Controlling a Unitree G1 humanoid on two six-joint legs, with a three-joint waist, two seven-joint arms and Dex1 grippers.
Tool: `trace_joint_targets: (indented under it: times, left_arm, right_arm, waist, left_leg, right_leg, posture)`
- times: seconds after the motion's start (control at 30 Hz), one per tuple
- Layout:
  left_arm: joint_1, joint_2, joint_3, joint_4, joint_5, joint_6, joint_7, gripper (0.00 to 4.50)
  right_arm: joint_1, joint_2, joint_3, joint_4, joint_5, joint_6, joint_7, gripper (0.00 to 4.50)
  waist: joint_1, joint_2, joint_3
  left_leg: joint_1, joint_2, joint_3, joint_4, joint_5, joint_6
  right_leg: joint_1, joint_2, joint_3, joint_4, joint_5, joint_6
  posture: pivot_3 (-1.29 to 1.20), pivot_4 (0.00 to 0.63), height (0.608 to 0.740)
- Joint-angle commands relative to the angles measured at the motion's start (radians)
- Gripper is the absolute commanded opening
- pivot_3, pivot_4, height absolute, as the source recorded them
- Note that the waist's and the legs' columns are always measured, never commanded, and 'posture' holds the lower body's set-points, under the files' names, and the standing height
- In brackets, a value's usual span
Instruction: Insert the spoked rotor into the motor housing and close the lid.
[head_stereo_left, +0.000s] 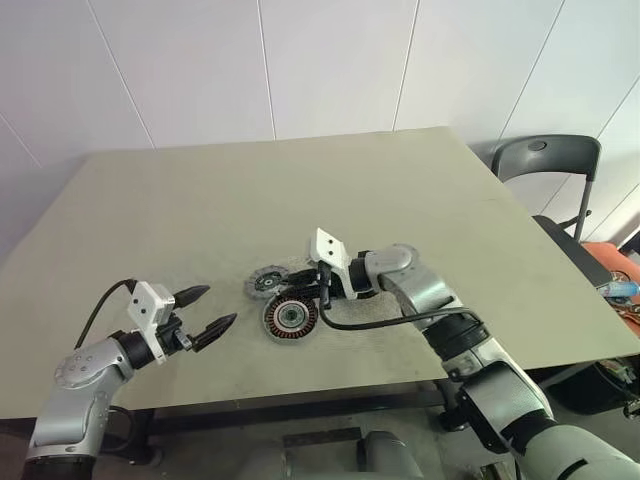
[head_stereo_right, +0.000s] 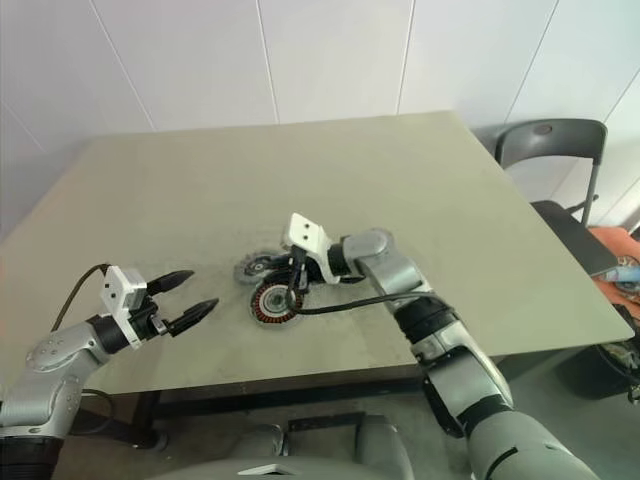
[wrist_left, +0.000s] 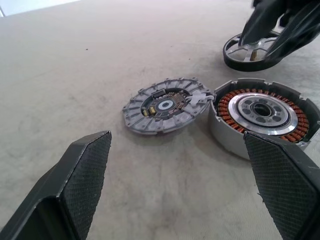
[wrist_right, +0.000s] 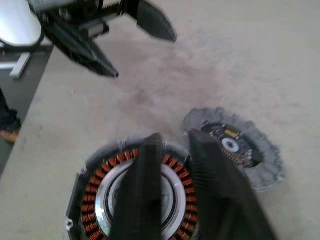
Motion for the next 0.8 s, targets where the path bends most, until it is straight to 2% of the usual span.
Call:
trace_joint_targets:
  times: [0.03,0.57,0.8]
  left_arm:
    - [0.007,-0.005,0.003,-0.045,0.004,-0.017,0.012,4.50]
    - [0.026,-0.002,0.013,-0.061,-0.005,-0.009,0.020,4.50]
    - [0.030,-0.004,0.010,-0.073,-0.004,-0.005,0.026,4.50]
  right_arm:
    - [-0.037,0.016,-0.002,0.030,-0.017,-0.053,0.017,0.03]
    - [-0.018,0.028,-0.019,0.117,-0.034,-0.099,0.074,0.03]
    - [0.006,0.019,0.016,0.163,-0.083,-0.131,0.080,0.03]
  waist:
    - [-0.001,0.000,0.000]
    - [-0.001,0.000,0.000]
    - [-0.001,0.000,0.000]
  left_leg:
    - [0.000,0.000,0.000,0.000,0.000,0.000]
    - [0.001,0.000,0.000,0.001,0.000,0.000]
    - [0.001,0.000,0.000,0.001,0.000,0.000]
  right_leg:
    - [0.000,0.000,0.000,0.000,0.000,0.000]
    - [0.000,0.000,0.000,0.004,0.000,0.000]
    - [0.000,0.000,0.000,0.004,0.000,0.000]
  posture:
    - [0.00,0.000,0.740]
    - [0.00,0.000,0.740]
    - [0.00,0.000,0.740]
